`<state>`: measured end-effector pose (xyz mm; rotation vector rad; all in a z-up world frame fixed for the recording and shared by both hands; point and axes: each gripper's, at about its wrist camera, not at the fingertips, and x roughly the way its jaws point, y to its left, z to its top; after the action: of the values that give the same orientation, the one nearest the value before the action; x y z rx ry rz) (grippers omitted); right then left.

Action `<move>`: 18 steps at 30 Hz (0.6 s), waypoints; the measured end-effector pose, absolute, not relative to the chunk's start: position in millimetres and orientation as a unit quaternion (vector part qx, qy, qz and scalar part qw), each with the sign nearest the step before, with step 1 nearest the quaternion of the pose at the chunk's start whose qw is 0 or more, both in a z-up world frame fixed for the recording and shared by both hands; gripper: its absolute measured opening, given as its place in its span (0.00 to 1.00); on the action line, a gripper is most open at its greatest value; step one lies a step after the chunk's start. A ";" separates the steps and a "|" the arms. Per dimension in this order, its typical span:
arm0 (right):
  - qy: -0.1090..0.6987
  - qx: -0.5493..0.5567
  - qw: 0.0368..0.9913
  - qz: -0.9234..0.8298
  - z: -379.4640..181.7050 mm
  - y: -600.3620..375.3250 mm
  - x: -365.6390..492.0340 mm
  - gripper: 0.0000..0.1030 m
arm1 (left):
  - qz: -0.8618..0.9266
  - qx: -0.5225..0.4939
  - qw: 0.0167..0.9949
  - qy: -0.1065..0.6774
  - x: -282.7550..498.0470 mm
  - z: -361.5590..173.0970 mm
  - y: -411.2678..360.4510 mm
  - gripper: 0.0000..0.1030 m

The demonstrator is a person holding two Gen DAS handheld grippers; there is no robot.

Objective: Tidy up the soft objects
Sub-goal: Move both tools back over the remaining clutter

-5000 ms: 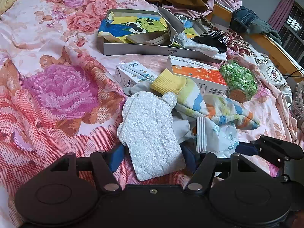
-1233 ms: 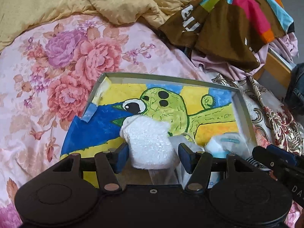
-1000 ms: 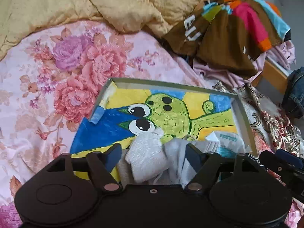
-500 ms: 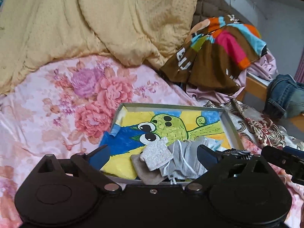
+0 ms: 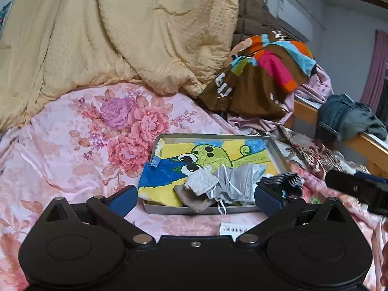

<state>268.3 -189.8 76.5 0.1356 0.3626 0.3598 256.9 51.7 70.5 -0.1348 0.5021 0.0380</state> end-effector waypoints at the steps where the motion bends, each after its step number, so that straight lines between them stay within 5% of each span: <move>1: 0.175 0.072 0.966 0.174 75.8 -192.5 263.1 1.00 | 0.016 -0.062 0.967 0.247 251.6 71.5 50.7 0.99; 18: 0.190 0.080 0.969 0.137 40.4 -205.0 184.3 1.00 | 0.001 -0.076 0.963 0.259 184.9 56.5 55.0 0.99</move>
<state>184.3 -205.0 40.4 0.1622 0.3838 0.2777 184.9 55.0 56.5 -0.1531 0.5238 0.0010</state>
